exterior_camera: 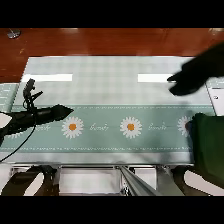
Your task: Fold the shirts.
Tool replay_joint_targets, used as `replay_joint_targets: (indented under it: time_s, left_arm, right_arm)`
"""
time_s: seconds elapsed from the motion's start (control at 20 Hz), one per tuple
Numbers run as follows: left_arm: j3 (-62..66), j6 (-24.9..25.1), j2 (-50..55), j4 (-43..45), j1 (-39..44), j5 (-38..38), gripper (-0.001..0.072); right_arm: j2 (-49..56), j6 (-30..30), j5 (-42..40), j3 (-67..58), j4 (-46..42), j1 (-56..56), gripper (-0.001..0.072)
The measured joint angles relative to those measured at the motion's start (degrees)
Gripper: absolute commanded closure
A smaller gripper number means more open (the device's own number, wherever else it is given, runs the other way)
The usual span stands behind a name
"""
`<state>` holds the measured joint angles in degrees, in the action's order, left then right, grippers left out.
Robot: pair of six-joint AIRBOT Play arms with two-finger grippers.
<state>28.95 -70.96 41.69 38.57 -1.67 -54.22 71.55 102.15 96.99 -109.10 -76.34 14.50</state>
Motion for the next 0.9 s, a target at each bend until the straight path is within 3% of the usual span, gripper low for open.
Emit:
replay_joint_targets:
  time_s: [0.4,0.45,0.5,0.55,0.75,0.8,0.9]
  left_arm:
    - [0.0,0.0,0.0,0.0,0.1,0.9,0.0684]
    - [0.0,0.0,0.0,0.0,0.2,1.0,0.0684]
    - [0.0,0.0,0.0,0.0,0.3,1.0,0.0684]
    - [0.0,0.0,0.0,0.0,0.4,1.2,0.0684]
    - [0.0,1.2,0.0,0.0,0.6,1.6,0.0684]
    - [0.1,2.2,0.0,0.0,0.4,2.2,0.0684]
    - [1.8,3.5,0.3,0.0,-1.0,4.3,0.0685]
  right_arm:
    - [-23.4,-2.0,8.2,28.8,-20.6,23.6,0.068]
    - [-26.8,-2.3,8.3,33.6,-23.3,26.8,0.0615]
    - [-29.8,-2.6,8.4,38.1,-25.5,29.6,0.0292]
    - [-32.2,-2.7,8.0,42.4,-27.1,31.7,0.0089]
    - [-34.9,-2.9,5.5,51.5,-29.3,35.9,0.0087]
    - [-33.7,-2.9,4.5,50.9,-28.4,36.3,0.0139]
    - [-29.5,-3.3,1.9,46.1,-23.3,36.5,0.055]
